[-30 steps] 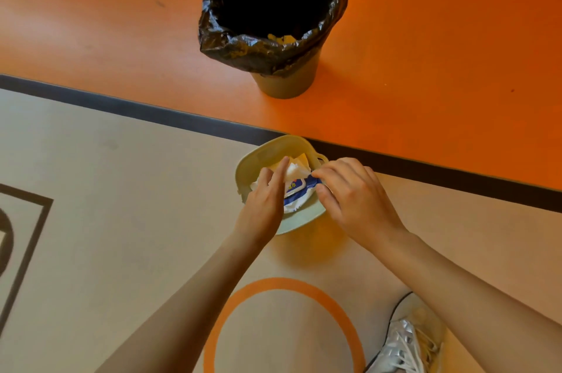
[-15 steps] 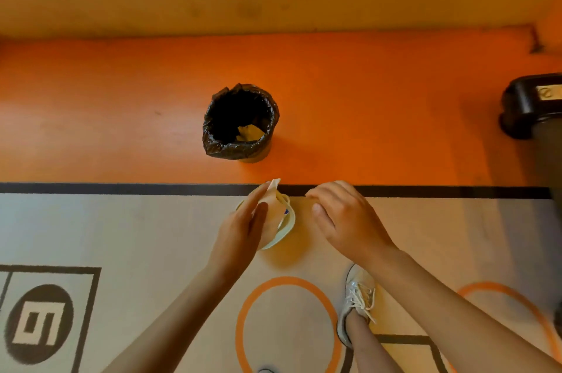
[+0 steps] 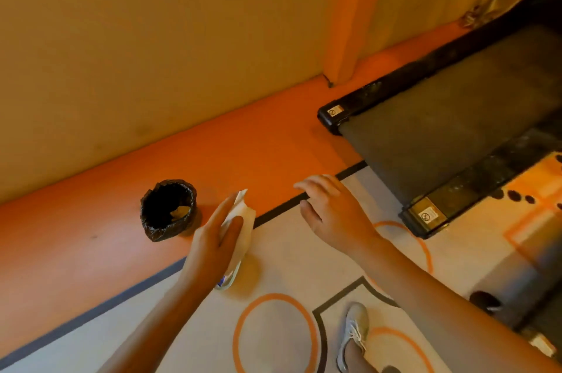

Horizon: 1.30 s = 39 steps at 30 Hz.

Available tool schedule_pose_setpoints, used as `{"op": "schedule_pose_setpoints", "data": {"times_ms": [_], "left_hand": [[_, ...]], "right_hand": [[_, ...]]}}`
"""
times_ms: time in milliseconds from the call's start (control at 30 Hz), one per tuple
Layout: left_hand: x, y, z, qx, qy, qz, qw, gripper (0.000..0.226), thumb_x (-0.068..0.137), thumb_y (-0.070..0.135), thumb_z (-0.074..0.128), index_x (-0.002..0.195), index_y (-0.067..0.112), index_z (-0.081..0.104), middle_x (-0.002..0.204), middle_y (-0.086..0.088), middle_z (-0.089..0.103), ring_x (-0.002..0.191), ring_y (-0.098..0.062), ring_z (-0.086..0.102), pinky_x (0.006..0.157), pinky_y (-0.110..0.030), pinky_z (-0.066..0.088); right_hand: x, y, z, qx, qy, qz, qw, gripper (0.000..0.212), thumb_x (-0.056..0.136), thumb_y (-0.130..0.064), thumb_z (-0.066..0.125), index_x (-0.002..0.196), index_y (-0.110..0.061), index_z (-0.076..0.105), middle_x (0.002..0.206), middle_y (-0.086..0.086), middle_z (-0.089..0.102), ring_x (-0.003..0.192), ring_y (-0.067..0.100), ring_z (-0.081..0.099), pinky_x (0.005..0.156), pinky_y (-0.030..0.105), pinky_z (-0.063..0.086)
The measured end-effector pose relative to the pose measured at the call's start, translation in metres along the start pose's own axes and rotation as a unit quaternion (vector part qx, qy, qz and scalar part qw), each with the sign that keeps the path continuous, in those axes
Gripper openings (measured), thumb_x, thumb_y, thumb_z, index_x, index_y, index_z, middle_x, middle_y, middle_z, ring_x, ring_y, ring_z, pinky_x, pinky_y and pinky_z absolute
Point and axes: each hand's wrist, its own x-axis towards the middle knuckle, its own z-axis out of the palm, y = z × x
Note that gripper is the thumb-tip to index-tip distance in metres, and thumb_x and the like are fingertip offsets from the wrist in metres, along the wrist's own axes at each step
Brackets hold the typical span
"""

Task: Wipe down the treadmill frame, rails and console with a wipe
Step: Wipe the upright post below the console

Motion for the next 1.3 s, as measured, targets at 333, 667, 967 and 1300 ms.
{"op": "schedule_pose_setpoints", "data": {"times_ms": [333,667,967,1300], "left_hand": [[-0.004,0.134,0.086,0.037,-0.084,0.093,0.991,0.048,0.101,0.040,0.047,0.133,0.066,0.022,0.129,0.014,0.051,0.095,-0.002,0.062,0.078,-0.027,0.057],[-0.045,0.241,0.237,0.079,-0.124,0.124,0.981,0.050,0.104,0.030,0.048,0.136,0.058,0.022,0.130,0.010,0.048,0.090,-0.004,0.059,0.078,-0.030,0.052],[-0.059,0.305,0.360,0.073,-0.145,0.098,0.982,0.045,0.104,0.031,0.048,0.140,0.048,0.027,0.101,0.027,0.053,0.079,0.007,0.064,0.060,-0.011,0.051],[0.023,0.375,0.396,0.082,-0.109,0.159,0.978,0.041,0.100,0.036,0.050,0.133,0.053,0.032,0.101,0.021,0.058,0.081,0.012,0.059,0.066,-0.006,0.047]], "right_hand": [[-0.100,0.055,-0.102,-0.020,0.094,0.071,0.993,0.036,0.100,-0.030,0.053,0.132,-0.018,0.064,0.131,0.002,0.062,0.119,0.020,0.059,0.091,0.029,0.052],[-0.244,0.145,-0.198,-0.023,0.150,0.153,0.977,0.032,0.099,-0.028,0.056,0.128,-0.017,0.065,0.128,0.004,0.064,0.118,0.022,0.060,0.095,0.028,0.048],[-0.331,0.239,-0.265,-0.052,0.155,0.188,0.968,0.031,0.097,-0.022,0.067,0.127,-0.021,0.062,0.126,0.000,0.063,0.116,0.019,0.059,0.093,0.027,0.051],[-0.270,0.314,-0.318,-0.063,0.154,0.153,0.974,0.032,0.097,-0.036,0.059,0.127,-0.025,0.065,0.127,-0.003,0.066,0.114,0.019,0.065,0.093,0.025,0.049]]}}
